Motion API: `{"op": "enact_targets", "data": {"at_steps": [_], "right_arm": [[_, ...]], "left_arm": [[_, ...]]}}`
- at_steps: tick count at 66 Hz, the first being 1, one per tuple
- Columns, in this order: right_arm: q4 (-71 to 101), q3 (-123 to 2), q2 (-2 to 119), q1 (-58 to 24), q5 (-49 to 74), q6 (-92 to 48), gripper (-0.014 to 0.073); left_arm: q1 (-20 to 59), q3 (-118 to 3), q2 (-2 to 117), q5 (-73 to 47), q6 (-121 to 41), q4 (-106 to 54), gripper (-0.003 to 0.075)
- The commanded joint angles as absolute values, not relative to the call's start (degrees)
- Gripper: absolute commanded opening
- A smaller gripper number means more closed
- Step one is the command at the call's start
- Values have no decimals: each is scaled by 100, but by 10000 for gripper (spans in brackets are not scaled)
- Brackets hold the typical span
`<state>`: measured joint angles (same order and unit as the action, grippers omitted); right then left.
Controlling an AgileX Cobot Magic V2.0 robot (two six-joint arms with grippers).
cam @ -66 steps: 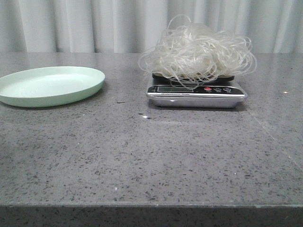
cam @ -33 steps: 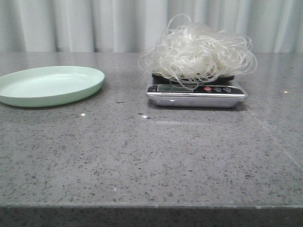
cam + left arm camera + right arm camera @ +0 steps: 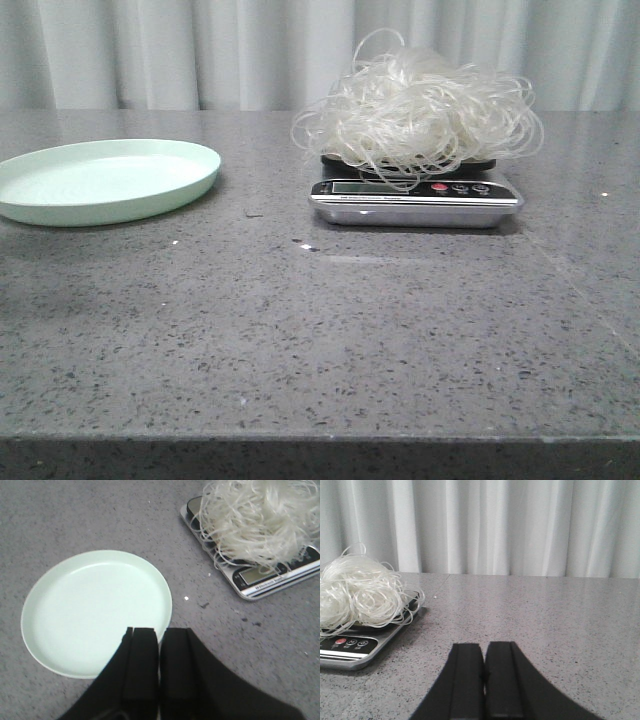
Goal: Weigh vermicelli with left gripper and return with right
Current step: 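Withdraw the left gripper and hold while the scale reads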
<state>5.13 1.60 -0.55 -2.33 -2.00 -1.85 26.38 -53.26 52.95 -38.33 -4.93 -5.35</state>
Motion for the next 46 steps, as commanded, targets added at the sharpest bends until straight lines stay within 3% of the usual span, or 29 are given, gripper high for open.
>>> {"op": "enact_targets", "data": {"at_steps": [1, 25, 46], "right_arm": [[490, 114, -160, -213, -638, -185, 160], [490, 114, -151, -213, -638, -185, 160], [490, 114, -151, -213, -638, -185, 160]], "left_arm": [[2642, -4669, 4427, -3213, -479, -1005, 131], [2642, -3155, 1622, -3528, -479, -1180, 131], [2642, -3092, 1077, -3775, -479, -1088, 131]]}}
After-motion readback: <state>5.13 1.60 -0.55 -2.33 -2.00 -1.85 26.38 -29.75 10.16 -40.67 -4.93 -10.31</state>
